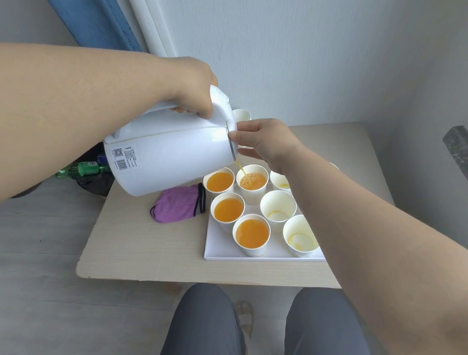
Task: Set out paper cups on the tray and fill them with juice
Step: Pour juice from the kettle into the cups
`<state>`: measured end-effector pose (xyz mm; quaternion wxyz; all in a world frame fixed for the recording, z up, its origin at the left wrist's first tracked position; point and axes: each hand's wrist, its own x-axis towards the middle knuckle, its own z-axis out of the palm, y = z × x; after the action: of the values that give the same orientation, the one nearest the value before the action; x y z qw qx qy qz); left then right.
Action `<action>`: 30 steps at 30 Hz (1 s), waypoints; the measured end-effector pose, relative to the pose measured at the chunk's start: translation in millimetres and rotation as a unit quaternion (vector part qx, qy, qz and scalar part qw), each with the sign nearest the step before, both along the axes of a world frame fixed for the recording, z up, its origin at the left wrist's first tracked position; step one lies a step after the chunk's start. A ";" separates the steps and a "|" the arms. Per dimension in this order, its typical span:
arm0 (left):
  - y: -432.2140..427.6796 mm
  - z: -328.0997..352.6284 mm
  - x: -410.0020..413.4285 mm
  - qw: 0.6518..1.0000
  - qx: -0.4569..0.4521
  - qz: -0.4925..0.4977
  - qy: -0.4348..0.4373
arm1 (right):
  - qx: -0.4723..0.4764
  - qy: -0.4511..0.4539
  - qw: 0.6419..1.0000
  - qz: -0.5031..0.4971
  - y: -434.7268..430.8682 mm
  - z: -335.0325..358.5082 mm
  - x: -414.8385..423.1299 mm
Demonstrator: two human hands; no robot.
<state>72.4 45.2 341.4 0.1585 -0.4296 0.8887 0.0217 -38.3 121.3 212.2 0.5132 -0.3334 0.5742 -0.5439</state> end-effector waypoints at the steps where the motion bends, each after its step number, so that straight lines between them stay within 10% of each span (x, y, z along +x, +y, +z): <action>1: -0.1 0.0 -0.2 1.000 0.000 0.000 -0.002 | 0.000 -0.002 1.000 0.000 -0.1 0.0 -0.4; 30: -0.8 -5.2 -23.5 0.997 -0.033 -0.038 -0.061 | 0.008 -0.004 1.000 -0.012 2.2 -6.9 -10.7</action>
<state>48.9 44.4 336.3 0.1988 -0.4014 0.8932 -0.0396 -49.0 123.5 205.3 0.5117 -0.3201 0.5806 -0.5464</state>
